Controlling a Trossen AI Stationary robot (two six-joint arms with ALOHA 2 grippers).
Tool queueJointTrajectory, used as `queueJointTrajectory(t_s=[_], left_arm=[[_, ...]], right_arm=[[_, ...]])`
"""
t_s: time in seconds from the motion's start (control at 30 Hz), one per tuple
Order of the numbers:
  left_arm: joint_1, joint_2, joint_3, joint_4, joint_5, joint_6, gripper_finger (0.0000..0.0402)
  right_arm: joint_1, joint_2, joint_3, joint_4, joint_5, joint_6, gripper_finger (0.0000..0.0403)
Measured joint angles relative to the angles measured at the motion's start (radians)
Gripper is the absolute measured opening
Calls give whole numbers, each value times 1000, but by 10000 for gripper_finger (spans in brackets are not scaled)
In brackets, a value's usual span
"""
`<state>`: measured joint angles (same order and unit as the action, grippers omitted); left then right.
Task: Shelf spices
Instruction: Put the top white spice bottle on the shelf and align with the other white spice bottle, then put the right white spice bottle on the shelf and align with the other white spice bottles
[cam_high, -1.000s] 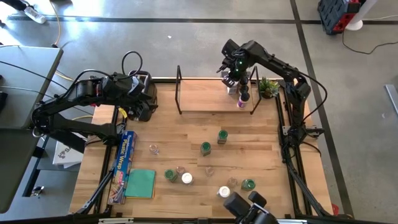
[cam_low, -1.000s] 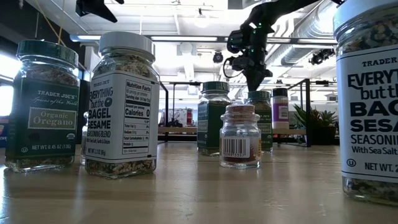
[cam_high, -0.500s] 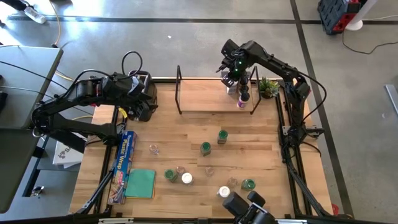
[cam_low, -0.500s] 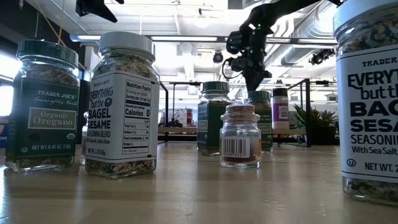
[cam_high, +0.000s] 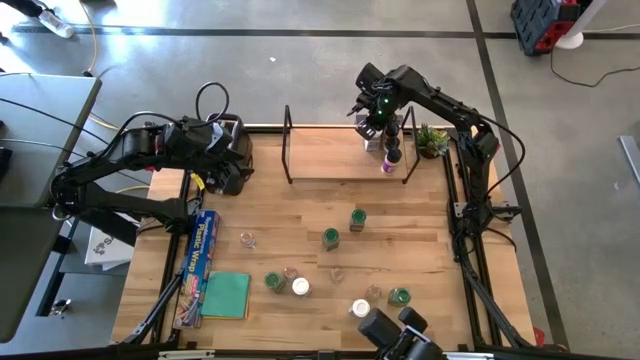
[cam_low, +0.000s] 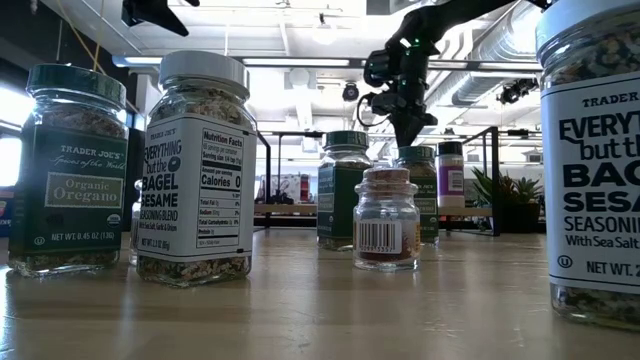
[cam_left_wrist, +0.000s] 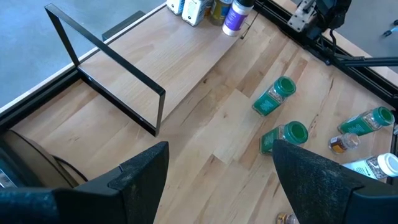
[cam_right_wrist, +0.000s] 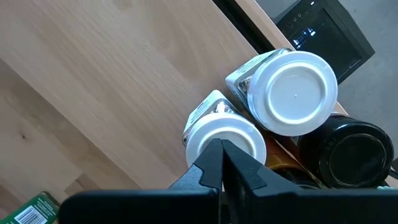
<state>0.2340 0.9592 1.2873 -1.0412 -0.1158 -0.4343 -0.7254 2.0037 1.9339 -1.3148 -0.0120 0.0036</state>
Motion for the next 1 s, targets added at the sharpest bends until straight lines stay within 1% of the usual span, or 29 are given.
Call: queueJointTrajectory(t_s=[0.33,0.67,0.77,0.9,1.0], left_arm=[[0,0,0,0,0,0,282],[0,0,0,0,0,0,282],[0,0,0,0,0,0,282],[0,0,0,0,-1,0,282],[0,0,0,0,-6,0,282]], right_arm=[[0,1,17,-6,-1,19,2],[18,2,168,-84,-1,18,2],[51,1,227,-120,1,-12,2],[149,0,309,-152,-1,-99,2],[245,-15,343,-156,-61,-169,2]])
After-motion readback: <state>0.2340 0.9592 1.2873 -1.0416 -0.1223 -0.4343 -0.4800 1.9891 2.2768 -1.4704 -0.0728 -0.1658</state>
